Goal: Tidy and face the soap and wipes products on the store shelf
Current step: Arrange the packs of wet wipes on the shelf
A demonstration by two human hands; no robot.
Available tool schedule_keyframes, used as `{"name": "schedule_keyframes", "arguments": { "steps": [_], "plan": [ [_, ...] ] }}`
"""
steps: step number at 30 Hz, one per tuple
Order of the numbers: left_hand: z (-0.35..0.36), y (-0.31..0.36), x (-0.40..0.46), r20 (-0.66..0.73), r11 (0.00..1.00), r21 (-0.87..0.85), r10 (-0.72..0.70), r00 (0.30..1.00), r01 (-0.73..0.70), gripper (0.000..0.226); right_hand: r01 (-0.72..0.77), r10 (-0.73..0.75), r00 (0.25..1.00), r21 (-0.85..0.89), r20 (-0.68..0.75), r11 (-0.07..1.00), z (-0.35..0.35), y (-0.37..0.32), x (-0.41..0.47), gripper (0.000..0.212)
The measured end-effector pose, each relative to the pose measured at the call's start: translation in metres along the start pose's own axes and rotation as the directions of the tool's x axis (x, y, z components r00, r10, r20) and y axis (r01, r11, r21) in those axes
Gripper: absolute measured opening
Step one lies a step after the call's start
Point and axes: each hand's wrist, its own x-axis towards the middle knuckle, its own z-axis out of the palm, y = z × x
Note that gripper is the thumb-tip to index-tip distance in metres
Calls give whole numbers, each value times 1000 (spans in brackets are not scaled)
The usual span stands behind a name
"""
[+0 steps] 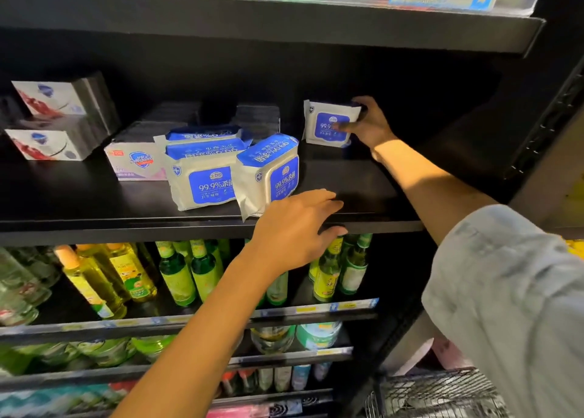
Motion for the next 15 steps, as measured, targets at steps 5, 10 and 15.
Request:
{"name": "schedule_keyframes", "arguments": {
  "steps": [5, 10, 15],
  "plan": [
    [2, 0, 2, -6, 999, 46, 9, 1000, -9, 55, 11, -10, 999, 20, -36, 1000, 5, 5, 15, 79],
    [10, -5, 0, -82, 998, 56, 34, 996, -29, 50, 48, -46, 998, 41, -51, 998, 11, 12, 30, 81],
    [17, -7, -2, -167, 997, 39, 69, 983, -64, 46, 16, -17, 998, -12, -67, 1000, 16, 18, 50, 82]
  ]
}}
